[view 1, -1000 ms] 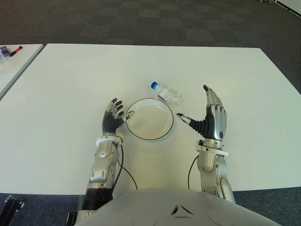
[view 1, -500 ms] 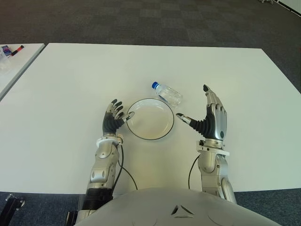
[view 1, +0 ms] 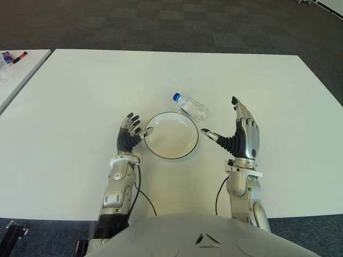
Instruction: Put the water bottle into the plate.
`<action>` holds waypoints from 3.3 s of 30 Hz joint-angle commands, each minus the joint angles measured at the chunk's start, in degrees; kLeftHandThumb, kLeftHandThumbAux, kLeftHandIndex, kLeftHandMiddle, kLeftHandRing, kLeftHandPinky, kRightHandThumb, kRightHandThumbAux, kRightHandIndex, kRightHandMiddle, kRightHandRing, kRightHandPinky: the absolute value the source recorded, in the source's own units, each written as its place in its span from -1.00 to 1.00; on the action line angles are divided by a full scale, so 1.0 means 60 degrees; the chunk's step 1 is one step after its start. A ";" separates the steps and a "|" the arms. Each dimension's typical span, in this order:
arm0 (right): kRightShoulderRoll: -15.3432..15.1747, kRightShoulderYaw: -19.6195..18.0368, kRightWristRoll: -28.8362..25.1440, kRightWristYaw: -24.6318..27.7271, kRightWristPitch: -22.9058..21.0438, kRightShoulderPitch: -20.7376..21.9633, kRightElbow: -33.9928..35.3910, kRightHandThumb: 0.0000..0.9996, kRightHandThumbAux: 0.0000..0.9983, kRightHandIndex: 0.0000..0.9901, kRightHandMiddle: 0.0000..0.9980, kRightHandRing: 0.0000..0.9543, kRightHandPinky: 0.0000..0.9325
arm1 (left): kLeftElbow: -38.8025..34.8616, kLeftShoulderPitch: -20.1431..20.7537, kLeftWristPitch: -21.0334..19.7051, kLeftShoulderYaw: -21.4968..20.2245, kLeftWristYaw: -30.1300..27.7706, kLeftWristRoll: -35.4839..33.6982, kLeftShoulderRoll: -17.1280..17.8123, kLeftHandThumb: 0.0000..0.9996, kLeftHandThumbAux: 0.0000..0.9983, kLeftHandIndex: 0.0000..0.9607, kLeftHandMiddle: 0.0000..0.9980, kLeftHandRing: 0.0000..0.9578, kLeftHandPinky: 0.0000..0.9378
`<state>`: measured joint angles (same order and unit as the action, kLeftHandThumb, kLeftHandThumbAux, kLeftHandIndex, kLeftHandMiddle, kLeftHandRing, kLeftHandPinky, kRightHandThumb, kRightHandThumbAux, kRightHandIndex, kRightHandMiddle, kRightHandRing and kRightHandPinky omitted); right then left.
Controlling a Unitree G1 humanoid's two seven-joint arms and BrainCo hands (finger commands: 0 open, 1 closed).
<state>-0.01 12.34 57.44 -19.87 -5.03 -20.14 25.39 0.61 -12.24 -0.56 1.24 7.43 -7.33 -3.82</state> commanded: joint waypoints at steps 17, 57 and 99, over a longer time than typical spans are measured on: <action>-0.0582 -0.0621 -0.1712 0.1137 -0.0225 0.1992 -0.1196 -0.32 0.29 -0.84 -0.57 -0.45 -0.25 | 0.0634 0.0372 0.0325 0.0047 0.0038 -0.0027 -0.0500 -1.00 0.95 -0.72 -0.66 -0.68 -0.63; -0.1409 -0.0277 -0.2828 0.2044 -0.0878 0.5611 -0.4907 -0.18 0.43 -0.91 -0.70 -0.65 -0.50 | 0.0965 0.0574 0.0713 0.0236 0.0437 0.0155 -0.0634 -1.00 0.90 -0.73 -0.67 -0.68 -0.63; -0.1628 0.0307 -0.3126 0.2434 -0.0875 0.7173 -0.6153 -0.09 0.46 -0.90 -0.69 -0.65 -0.49 | 0.1103 0.0655 0.0786 0.0305 0.0567 0.0141 -0.0626 -1.00 0.86 -0.74 -0.67 -0.69 -0.64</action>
<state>-9.94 13.75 39.83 -6.10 -9.70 21.40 -9.93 6.14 -9.21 4.11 2.96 9.80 -6.69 -3.64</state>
